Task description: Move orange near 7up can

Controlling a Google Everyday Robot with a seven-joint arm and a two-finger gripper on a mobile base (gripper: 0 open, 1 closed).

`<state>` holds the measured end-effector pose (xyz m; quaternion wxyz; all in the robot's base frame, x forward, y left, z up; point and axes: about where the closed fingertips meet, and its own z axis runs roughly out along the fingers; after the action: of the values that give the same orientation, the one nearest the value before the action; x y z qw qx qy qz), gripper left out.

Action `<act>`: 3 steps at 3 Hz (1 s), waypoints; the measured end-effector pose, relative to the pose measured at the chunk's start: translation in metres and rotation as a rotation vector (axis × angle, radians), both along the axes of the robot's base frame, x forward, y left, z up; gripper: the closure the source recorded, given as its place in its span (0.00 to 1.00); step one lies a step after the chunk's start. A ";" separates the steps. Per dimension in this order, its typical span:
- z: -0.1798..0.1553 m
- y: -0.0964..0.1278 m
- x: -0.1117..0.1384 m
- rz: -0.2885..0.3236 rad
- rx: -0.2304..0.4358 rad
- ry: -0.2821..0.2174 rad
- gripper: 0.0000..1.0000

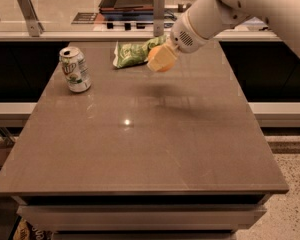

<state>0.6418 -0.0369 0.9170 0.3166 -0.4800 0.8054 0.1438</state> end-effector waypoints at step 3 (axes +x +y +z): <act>-0.016 0.080 -0.017 0.153 0.070 0.057 1.00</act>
Offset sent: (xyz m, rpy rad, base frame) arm -0.0196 0.0848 -0.0120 0.0741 0.0521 0.1573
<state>0.6245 0.0427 0.9011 0.2983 -0.5244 0.7696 0.2090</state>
